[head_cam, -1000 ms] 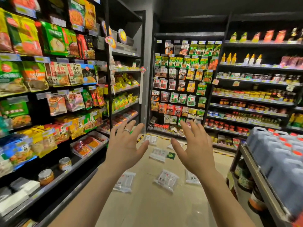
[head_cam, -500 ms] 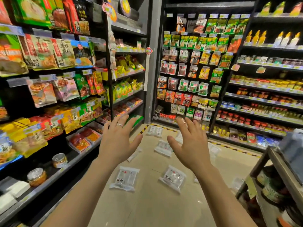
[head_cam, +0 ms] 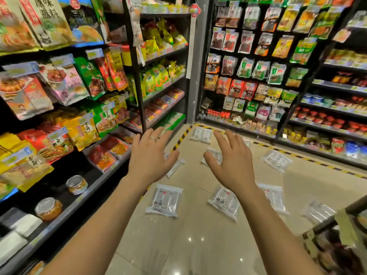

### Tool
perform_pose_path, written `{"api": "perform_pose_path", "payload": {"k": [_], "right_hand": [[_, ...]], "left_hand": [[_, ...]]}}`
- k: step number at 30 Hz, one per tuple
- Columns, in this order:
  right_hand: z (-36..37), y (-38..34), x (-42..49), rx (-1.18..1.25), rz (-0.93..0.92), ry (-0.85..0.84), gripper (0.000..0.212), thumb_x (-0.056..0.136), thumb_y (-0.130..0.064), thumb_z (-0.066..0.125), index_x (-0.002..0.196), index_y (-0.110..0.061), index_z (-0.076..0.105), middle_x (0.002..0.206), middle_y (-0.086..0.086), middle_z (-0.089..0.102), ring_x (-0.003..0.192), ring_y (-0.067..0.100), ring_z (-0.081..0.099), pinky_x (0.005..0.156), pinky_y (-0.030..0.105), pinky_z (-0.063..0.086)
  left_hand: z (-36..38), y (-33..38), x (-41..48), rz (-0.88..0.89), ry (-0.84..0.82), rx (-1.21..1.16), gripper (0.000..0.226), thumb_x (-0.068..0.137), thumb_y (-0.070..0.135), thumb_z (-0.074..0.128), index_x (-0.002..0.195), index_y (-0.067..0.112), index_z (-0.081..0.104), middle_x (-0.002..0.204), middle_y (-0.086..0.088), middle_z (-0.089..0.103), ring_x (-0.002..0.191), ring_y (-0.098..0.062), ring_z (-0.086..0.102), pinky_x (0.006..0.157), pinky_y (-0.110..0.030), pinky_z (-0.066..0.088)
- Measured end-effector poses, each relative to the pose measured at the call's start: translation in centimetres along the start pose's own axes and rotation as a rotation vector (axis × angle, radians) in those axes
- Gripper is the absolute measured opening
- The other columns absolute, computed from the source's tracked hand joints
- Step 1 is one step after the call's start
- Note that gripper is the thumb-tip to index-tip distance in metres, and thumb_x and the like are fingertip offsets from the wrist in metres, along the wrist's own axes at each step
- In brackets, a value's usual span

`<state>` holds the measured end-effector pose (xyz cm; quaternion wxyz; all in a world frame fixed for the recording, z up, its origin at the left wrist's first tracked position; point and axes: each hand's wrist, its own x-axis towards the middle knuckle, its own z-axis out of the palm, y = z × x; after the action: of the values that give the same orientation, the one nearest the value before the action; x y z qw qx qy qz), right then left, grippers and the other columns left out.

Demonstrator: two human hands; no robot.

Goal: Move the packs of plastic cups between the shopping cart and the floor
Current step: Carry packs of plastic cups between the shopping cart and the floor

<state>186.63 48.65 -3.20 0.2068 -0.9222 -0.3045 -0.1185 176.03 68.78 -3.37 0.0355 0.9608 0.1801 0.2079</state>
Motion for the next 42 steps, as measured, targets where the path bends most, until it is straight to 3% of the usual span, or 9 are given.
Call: {"api": "perform_pose_path", "payload": {"k": [10, 13, 20, 22, 24, 30, 34, 38, 42], "right_hand": [[11.9, 5.7, 11.4, 0.121, 0.073, -0.114, 0.073, 0.086, -0.066, 0.03, 0.152, -0.035, 0.027, 0.161, 0.004, 0.02, 0.149, 0.028, 0.013, 0.118, 0.046, 0.016], [16.3, 9.2, 16.2, 0.137, 0.119, -0.131, 0.079, 0.083, -0.071, 0.021, 0.151, -0.033, 0.03, 0.16, 0.006, 0.024, 0.148, 0.03, 0.016, 0.117, 0.047, 0.019], [26.3, 14.9, 27.0, 0.18, 0.18, -0.299, 0.076, 0.085, -0.067, 0.03, 0.153, -0.033, 0.026, 0.162, 0.005, 0.019, 0.149, 0.028, 0.012, 0.119, 0.045, 0.015], [29.4, 16.1, 29.4, 0.189, 0.182, -0.336, 0.078, 0.084, -0.07, 0.028, 0.152, -0.031, 0.03, 0.16, 0.007, 0.025, 0.148, 0.031, 0.019, 0.118, 0.049, 0.02], [32.9, 17.2, 31.2, 0.177, 0.16, -0.333, 0.076, 0.085, -0.067, 0.034, 0.147, -0.023, 0.042, 0.152, 0.014, 0.04, 0.14, 0.038, 0.035, 0.109, 0.056, 0.034], [44.4, 19.0, 32.2, 0.215, 0.251, -0.427, 0.077, 0.084, -0.066, 0.034, 0.149, -0.024, 0.039, 0.153, 0.016, 0.038, 0.14, 0.04, 0.033, 0.109, 0.056, 0.033], [53.7, 19.8, 30.7, 0.228, 0.329, -0.526, 0.079, 0.083, -0.066, 0.032, 0.152, -0.027, 0.031, 0.156, 0.013, 0.032, 0.143, 0.036, 0.029, 0.112, 0.053, 0.031], [65.1, 20.8, 27.0, 0.182, 0.394, -0.571, 0.076, 0.086, -0.062, 0.037, 0.15, -0.021, 0.036, 0.151, 0.018, 0.039, 0.137, 0.04, 0.038, 0.103, 0.056, 0.04], [76.6, 20.9, 22.7, 0.192, 0.567, -0.632, 0.077, 0.087, -0.063, 0.037, 0.154, -0.027, 0.024, 0.158, 0.014, 0.028, 0.144, 0.036, 0.026, 0.113, 0.051, 0.029]], "left_hand": [[10.7, -3.5, 11.3, -0.021, -0.112, 0.018, 0.074, 0.088, 0.067, 0.025, 0.145, 0.023, 0.044, 0.151, -0.005, 0.043, 0.137, -0.028, 0.038, 0.112, -0.055, 0.028], [15.5, -4.4, 16.4, -0.032, -0.16, 0.023, 0.075, 0.088, 0.068, 0.025, 0.144, 0.021, 0.045, 0.149, -0.005, 0.044, 0.136, -0.029, 0.039, 0.109, -0.056, 0.031], [28.2, -5.2, 28.8, -0.03, -0.302, -0.016, 0.069, 0.086, 0.061, 0.035, 0.139, 0.019, 0.052, 0.141, -0.007, 0.052, 0.128, -0.03, 0.047, 0.101, -0.053, 0.037], [31.6, -5.3, 31.3, -0.041, -0.318, -0.042, 0.07, 0.086, 0.06, 0.036, 0.139, 0.017, 0.053, 0.141, -0.01, 0.052, 0.128, -0.032, 0.048, 0.101, -0.052, 0.038], [34.9, -5.7, 32.8, -0.065, -0.33, -0.056, 0.071, 0.086, 0.06, 0.036, 0.139, 0.016, 0.052, 0.143, -0.012, 0.051, 0.129, -0.033, 0.047, 0.102, -0.051, 0.036], [45.9, -11.4, 32.0, -0.127, -0.396, -0.14, 0.07, 0.085, 0.057, 0.043, 0.139, 0.013, 0.053, 0.14, -0.017, 0.053, 0.127, -0.036, 0.051, 0.099, -0.054, 0.044], [55.2, -17.4, 29.1, -0.18, -0.574, -0.089, 0.078, 0.085, 0.064, 0.035, 0.146, 0.017, 0.043, 0.145, -0.012, 0.049, 0.134, -0.032, 0.045, 0.107, -0.052, 0.038], [65.9, -23.0, 26.4, -0.189, -0.664, -0.131, 0.075, 0.085, 0.063, 0.034, 0.145, 0.019, 0.04, 0.132, -0.011, 0.058, 0.121, -0.032, 0.054, 0.098, -0.046, 0.046], [77.2, -27.5, 23.1, -0.22, -0.725, -0.236, 0.074, 0.088, 0.064, 0.031, 0.153, 0.028, 0.028, 0.149, -0.005, 0.044, 0.137, -0.024, 0.04, 0.111, -0.047, 0.036]]}}
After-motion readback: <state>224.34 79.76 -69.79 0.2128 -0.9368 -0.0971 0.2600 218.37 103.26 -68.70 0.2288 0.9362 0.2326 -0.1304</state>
